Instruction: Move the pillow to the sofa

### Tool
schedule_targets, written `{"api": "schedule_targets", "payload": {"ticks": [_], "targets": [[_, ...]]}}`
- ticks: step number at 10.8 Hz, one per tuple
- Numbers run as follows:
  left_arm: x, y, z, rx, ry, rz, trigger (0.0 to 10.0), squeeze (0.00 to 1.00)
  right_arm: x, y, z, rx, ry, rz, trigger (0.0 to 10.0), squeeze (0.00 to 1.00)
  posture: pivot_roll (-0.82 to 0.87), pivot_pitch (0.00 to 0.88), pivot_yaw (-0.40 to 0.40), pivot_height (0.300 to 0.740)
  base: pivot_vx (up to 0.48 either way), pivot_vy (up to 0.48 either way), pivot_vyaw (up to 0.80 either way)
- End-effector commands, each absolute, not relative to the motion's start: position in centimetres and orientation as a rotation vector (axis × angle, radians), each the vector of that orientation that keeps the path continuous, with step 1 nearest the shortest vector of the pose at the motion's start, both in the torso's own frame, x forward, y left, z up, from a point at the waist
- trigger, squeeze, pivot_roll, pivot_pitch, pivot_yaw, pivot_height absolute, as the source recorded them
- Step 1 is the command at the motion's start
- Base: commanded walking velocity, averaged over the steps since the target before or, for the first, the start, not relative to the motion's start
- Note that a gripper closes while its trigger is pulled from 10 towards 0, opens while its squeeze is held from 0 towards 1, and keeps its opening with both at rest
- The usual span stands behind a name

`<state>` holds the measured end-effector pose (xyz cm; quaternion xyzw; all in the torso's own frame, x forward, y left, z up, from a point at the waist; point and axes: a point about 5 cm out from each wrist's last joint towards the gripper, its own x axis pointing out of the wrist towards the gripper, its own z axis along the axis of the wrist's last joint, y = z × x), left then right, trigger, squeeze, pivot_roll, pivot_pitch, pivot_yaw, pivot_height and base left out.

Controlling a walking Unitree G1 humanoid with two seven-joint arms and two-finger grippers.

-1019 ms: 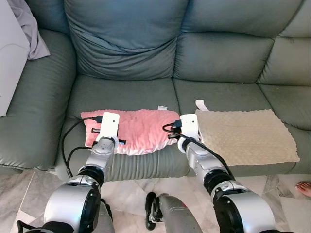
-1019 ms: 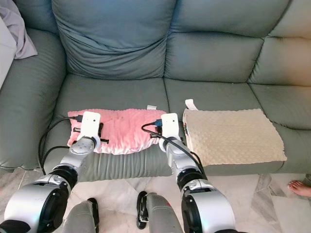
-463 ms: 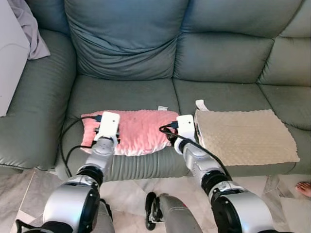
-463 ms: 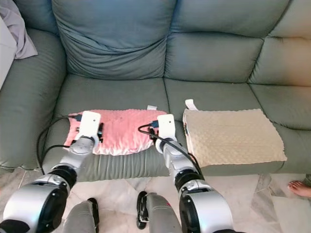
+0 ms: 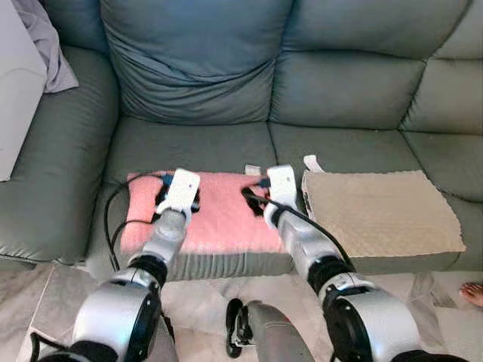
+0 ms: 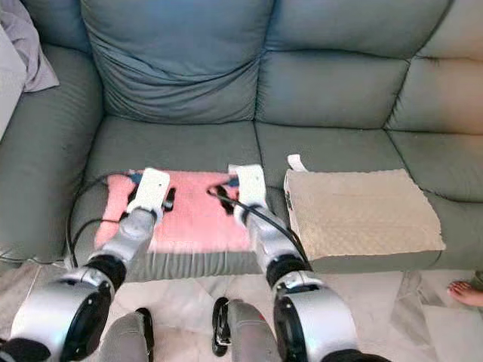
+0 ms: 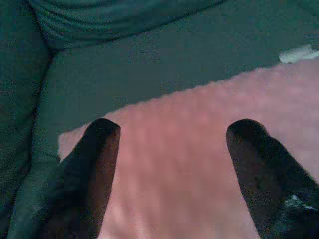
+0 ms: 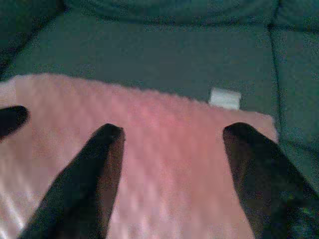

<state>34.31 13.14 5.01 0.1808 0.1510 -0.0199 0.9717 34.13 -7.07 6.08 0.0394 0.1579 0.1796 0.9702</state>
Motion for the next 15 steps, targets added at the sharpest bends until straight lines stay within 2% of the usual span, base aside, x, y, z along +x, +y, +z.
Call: {"api": "schedule_targets", "payload": {"ticks": [1,3,6,8,10,12,13,15], "targets": [[34.4,12.8,5.1,0.354,0.300,-0.048,10.0,1.00,34.1,-7.2,6.0,0.088,0.330,0.356,10.0,1.00,-0.12,0.196,-0.147,0.740,0.000,0.000,0.00],[35.0,13.2,6.2,0.349,0.248,-0.029,10.0,1.00,34.6,-6.6,7.2,0.129,0.296,0.366,10.0,1.00,-0.10,0.158,-0.138,0.740,0.000,0.000,0.00],[36.1,14.1,9.8,0.368,0.028,0.062,10.0,1.00,35.1,-6.8,9.5,0.125,0.202,0.409,10.0,1.00,-0.06,0.057,-0.106,0.740,0.000,0.000,0.00],[33.8,14.5,8.9,0.311,0.006,0.078,10.0,1.00,34.0,-9.0,9.5,0.119,0.154,0.384,10.0,1.00,-0.01,0.000,-0.099,0.740,0.000,0.000,0.00],[30.7,14.8,8.7,0.245,0.028,0.060,10.0,1.00,32.0,-10.6,8.8,0.095,0.129,0.374,10.0,1.00,0.03,0.000,-0.110,0.740,0.000,0.000,0.00],[27.2,15.1,8.8,0.282,0.027,-0.040,10.0,1.00,29.6,-12.4,8.4,-0.041,0.087,0.343,10.0,1.00,0.07,0.000,-0.108,0.740,0.000,0.000,0.00],[25.7,15.7,8.1,0.232,0.067,-0.039,10.0,1.00,28.9,-13.3,8.4,-0.059,0.071,0.304,10.0,1.00,0.07,0.000,-0.098,0.740,0.000,0.000,0.00],[23.9,17.0,7.8,0.203,0.076,0.023,10.0,1.00,28.0,-14.6,8.1,0.019,0.070,0.214,10.0,1.00,0.09,0.000,-0.087,0.740,0.000,0.000,0.00]]}}
